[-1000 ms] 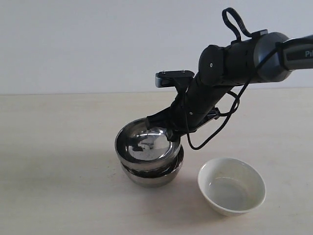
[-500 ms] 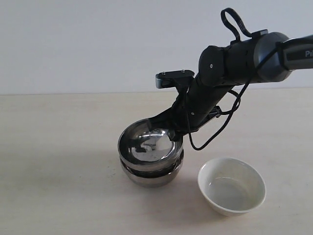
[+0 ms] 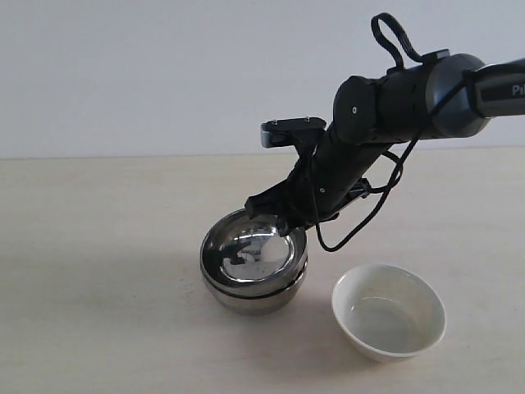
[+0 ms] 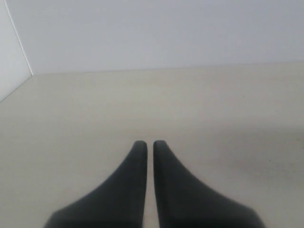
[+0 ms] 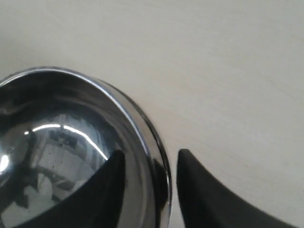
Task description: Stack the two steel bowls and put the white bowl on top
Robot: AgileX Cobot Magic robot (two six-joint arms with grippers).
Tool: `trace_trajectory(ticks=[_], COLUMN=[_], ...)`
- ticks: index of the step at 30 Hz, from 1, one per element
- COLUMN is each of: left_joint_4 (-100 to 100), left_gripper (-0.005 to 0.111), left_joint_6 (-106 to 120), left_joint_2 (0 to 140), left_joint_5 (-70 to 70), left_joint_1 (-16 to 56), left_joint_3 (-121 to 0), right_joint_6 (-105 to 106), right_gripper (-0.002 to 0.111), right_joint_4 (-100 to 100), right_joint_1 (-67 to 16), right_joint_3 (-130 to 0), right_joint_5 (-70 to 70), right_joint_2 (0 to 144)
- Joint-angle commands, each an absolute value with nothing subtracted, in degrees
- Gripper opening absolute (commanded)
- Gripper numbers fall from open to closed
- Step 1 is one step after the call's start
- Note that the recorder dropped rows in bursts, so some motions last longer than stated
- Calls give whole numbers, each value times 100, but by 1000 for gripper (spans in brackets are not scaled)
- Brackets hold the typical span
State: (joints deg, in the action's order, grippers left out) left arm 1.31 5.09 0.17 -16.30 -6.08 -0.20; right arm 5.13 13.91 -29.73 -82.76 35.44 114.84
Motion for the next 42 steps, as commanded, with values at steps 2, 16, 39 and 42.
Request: trace_trajectory(ticks=[2,16,39,42], left_joint_4=[147,147,147,147], left_gripper=[4,4,4,4], left_joint_6=[444,444,444,444], left_joint_2=[0,0,0,0], left_joint_5=[-1633,-1633,-1633,-1633], left_joint_1=[-611,-611,-611,-611], left_joint_3=[0,0,0,0], right_joint_6=[487,839,805,805], right_gripper=[49,17,0,0], right_joint_4=[1443,1291,1136,1243], right_joint_1=[-2974,-2974,-2974,-2974], right_joint_3=[-8268,-8308,-7463,-7463], right_joint_5=[3448,3608,2957,2968], right_joint_2=[11467,10682,10901,11016])
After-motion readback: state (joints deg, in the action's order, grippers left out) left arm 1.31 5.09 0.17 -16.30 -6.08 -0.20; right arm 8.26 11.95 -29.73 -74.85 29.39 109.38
